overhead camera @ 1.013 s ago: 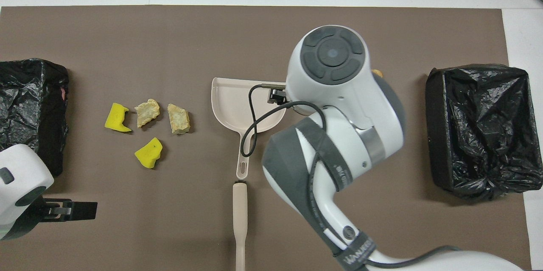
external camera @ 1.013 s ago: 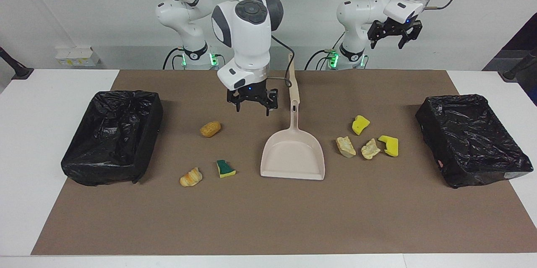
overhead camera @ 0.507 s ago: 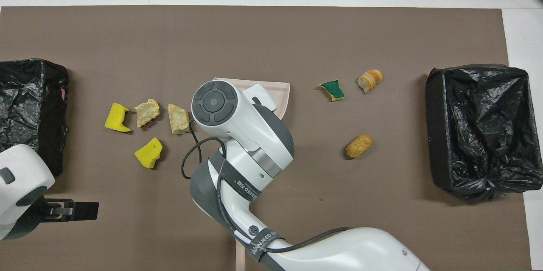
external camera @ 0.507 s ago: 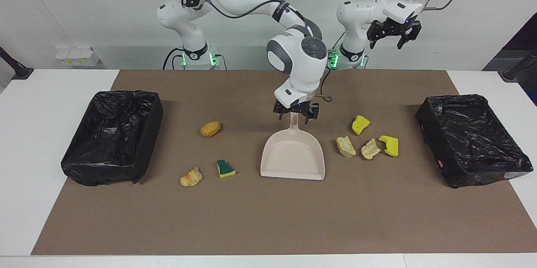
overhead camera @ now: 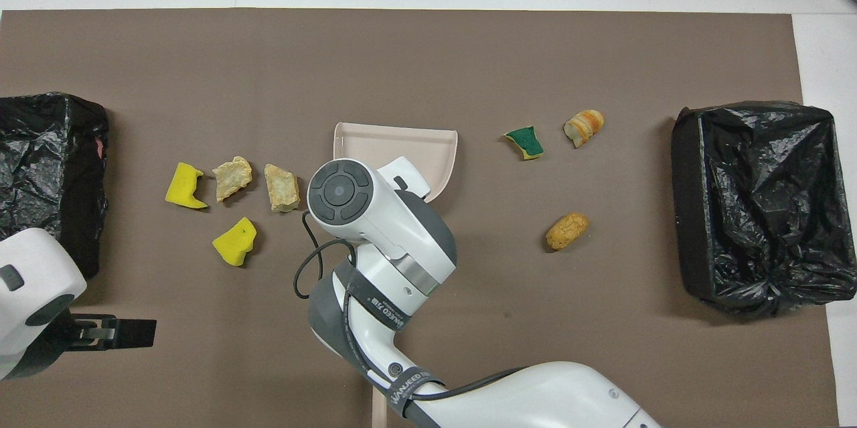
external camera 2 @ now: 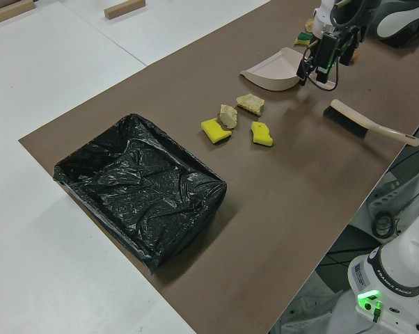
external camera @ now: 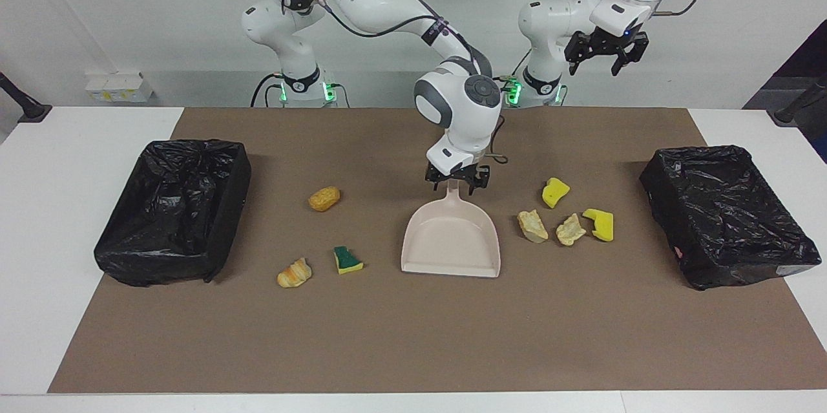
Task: Sweep and dump trash in bin
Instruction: 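Grasp the dustpan with the right gripper and drag it toward the crumbs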
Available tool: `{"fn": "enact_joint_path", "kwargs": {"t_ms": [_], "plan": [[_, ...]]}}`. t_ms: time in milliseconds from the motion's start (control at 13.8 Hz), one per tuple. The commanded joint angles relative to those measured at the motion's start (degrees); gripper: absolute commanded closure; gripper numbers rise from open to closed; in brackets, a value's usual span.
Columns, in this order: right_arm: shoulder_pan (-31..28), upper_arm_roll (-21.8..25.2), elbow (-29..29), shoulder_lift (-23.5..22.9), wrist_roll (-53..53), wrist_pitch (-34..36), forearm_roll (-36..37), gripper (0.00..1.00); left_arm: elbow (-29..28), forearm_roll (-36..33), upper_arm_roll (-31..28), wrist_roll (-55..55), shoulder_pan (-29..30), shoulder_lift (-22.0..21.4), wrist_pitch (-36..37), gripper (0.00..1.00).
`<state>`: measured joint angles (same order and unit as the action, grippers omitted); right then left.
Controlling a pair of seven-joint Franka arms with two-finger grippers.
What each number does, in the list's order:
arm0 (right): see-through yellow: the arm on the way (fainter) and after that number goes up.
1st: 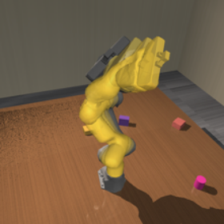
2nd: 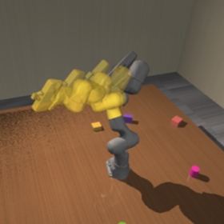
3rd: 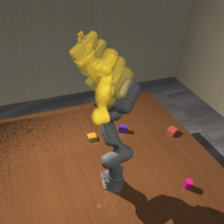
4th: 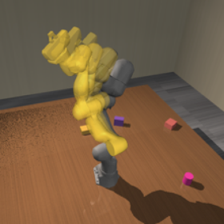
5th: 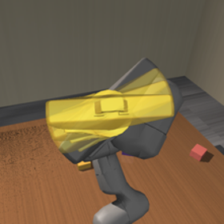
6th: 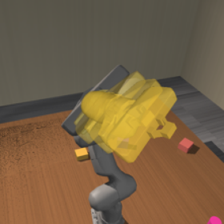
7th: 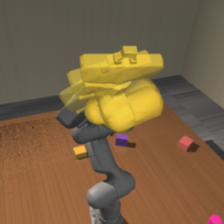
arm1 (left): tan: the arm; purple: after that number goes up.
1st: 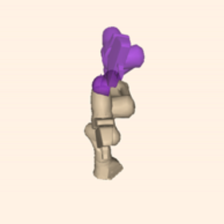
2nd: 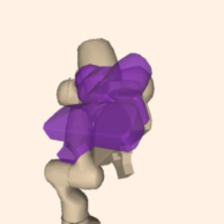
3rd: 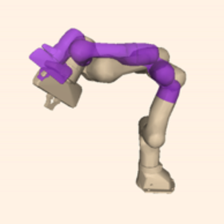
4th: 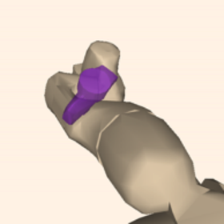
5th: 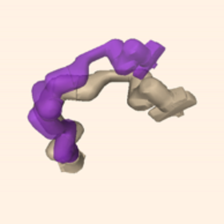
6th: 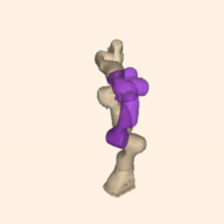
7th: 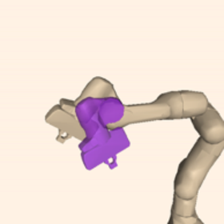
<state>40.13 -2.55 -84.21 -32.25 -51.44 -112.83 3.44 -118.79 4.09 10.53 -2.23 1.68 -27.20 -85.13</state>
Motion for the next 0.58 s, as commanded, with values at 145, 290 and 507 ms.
{"fn": "enact_joint_path", "kwargs": {"t_ms": [145,290,507], "plan": [[-0.9,-0.3,-2.6,2.8,-0.4,-1.1,-0.2,1.0,-1.7,0.9,-0.6,0.3,-0.6,-1.7,-0.8,0.0],[-1.3,-0.4,-2.9,2.8,-0.2,-1.5,-0.2,1.0,-1.7,0.9,-0.6,0.3,-0.6,-1.7,-0.8,0.0],[-1.5,-0.4,-2.8,2.8,0.5,-1.9,-0.2,0.97,-1.8,0.9,-0.6,0.4,-0.6,-1.7,-0.8,0.0]]}}
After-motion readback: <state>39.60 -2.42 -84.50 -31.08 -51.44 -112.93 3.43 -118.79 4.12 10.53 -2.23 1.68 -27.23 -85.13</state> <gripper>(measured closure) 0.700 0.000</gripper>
